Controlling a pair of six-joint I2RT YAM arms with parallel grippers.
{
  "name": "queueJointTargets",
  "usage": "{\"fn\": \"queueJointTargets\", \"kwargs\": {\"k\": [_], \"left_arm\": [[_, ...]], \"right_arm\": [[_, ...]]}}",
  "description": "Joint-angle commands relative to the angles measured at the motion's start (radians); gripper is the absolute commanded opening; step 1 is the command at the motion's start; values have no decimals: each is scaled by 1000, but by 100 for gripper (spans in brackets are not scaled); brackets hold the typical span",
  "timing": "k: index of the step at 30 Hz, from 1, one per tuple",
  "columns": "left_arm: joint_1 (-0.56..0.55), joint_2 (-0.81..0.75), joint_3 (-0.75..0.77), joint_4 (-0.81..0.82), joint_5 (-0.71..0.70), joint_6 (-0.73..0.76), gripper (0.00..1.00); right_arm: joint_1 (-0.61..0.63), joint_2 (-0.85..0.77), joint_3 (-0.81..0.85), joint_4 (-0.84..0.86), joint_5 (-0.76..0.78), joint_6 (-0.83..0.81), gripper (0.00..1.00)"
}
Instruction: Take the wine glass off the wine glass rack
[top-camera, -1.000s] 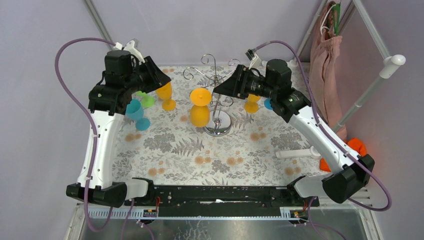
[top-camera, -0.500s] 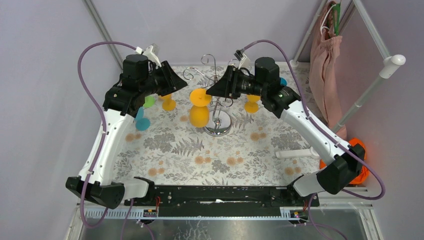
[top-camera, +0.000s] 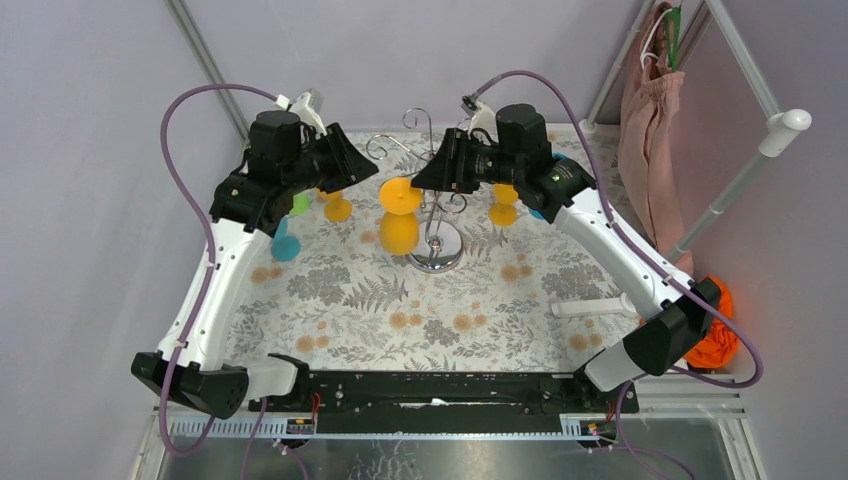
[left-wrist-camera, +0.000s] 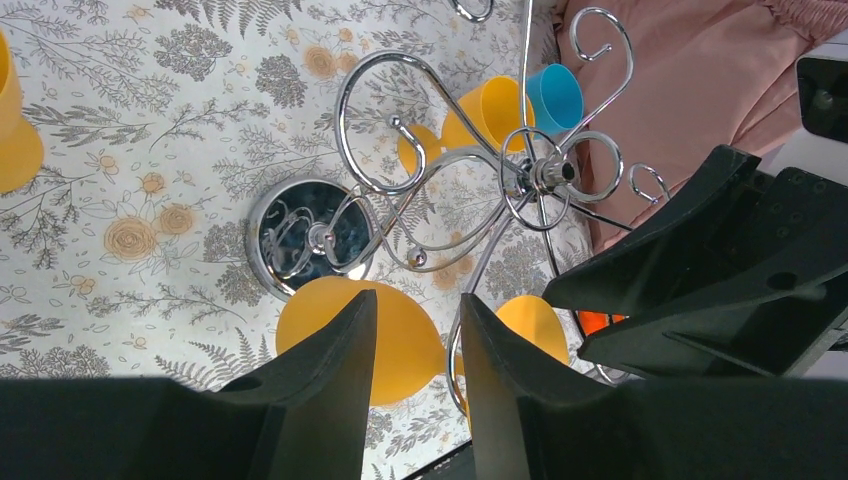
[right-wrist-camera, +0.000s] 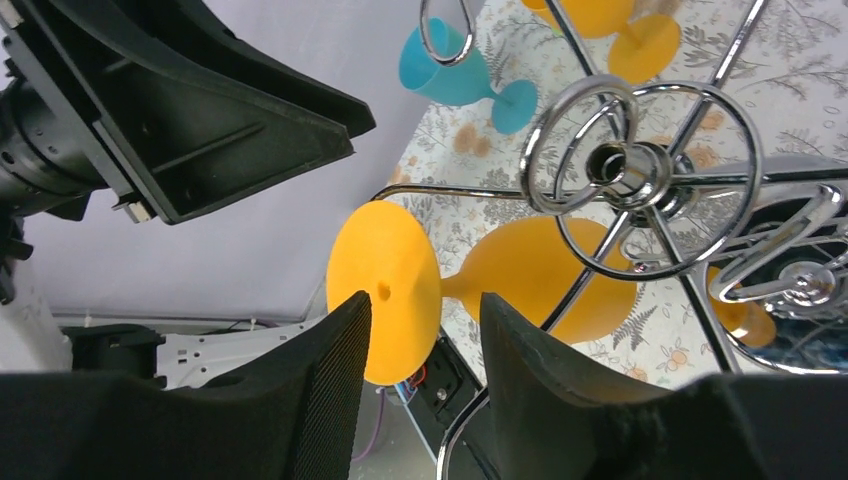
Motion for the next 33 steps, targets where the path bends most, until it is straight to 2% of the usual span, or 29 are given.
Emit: {"fn": "queueJointTargets", "kwargs": {"k": [1,8,12,16,20,22,29,33], "left_arm": [[-7,-18,-18,51,7,-3,43],[-7,-19,-33,59,4,2,43],[-8,-22,-45,65,2,4,43],[-8,-22,-47,64,-1,8,43],[-8,-22,-54,66,-6,12,43],[-7,-22,-56,65,-9,15,43],[-7,-20,-57,66,-11,23,43],[-7,-18,-56,64,-7,28,43]], "right_arm": [[11,21,56,-100,34,-52,50],[20,47,62,-77,-31,-21,39],[23,40,56,-57,-53,3,37],[24,32,47,-49,-61,18,25],[23,32,47,-36,-76,38,23],[23,35,49,-28,-85,56,19],[23,4,-3,59,-75,189,0],[23,-31,-78,183,-65,301,0]]}}
